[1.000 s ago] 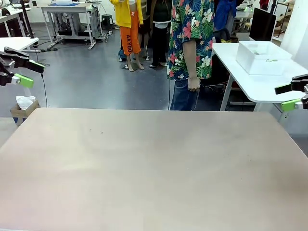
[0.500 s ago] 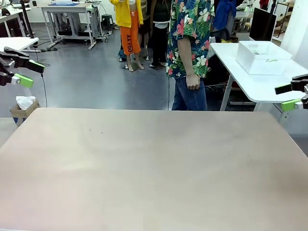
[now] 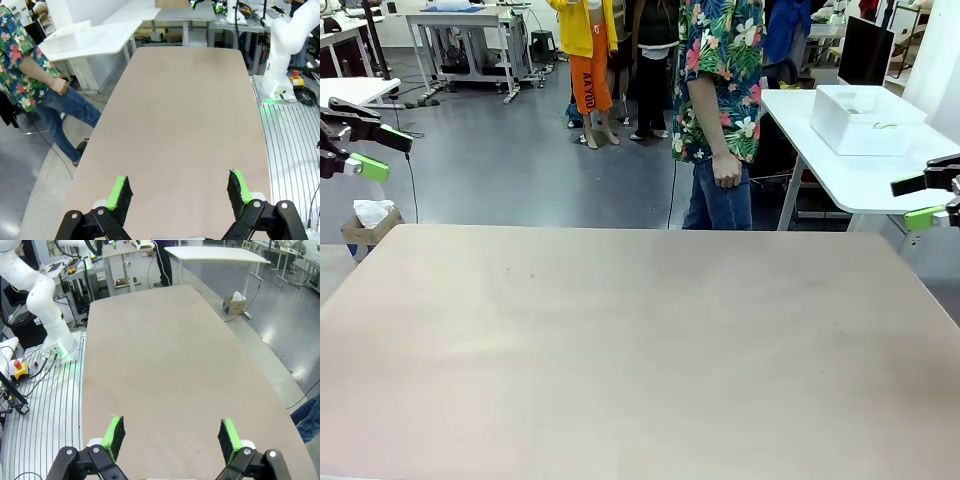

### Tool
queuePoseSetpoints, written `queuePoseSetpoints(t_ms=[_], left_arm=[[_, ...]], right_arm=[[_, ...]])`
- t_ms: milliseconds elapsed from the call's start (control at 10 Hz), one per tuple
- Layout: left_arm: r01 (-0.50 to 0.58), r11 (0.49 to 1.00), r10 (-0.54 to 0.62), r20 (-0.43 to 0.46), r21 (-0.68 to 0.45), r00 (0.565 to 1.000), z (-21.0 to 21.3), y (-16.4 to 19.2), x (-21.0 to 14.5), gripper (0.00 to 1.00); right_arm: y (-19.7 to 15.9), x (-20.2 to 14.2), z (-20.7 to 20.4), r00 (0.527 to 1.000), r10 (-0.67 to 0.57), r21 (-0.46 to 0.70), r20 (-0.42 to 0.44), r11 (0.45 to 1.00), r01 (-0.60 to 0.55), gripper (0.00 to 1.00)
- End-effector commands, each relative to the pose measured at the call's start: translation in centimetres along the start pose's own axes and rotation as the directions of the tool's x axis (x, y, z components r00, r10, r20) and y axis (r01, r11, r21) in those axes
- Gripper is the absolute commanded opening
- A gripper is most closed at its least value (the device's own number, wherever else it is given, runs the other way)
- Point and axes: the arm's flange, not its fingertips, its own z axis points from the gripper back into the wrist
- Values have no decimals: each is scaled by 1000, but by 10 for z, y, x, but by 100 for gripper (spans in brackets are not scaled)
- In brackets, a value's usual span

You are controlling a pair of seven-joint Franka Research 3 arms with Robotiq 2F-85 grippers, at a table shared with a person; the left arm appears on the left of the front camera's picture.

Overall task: Stack the cups and store them in the basket.
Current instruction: Place the stack of Reusable plastic cups into the Pantry Basket.

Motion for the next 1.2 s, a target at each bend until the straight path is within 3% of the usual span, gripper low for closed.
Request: queuePoseSetpoints(t_ms=[0,1100], left_arm=[[-10,1000,10,-2,5,1000,0,1,2,100],[-10,1000,10,-2,5,1000,0,1,2,100]], right_arm=[[0,4,0,1000,-13,-2,23,1000,13,100],[0,4,0,1000,-13,-2,23,1000,13,100]])
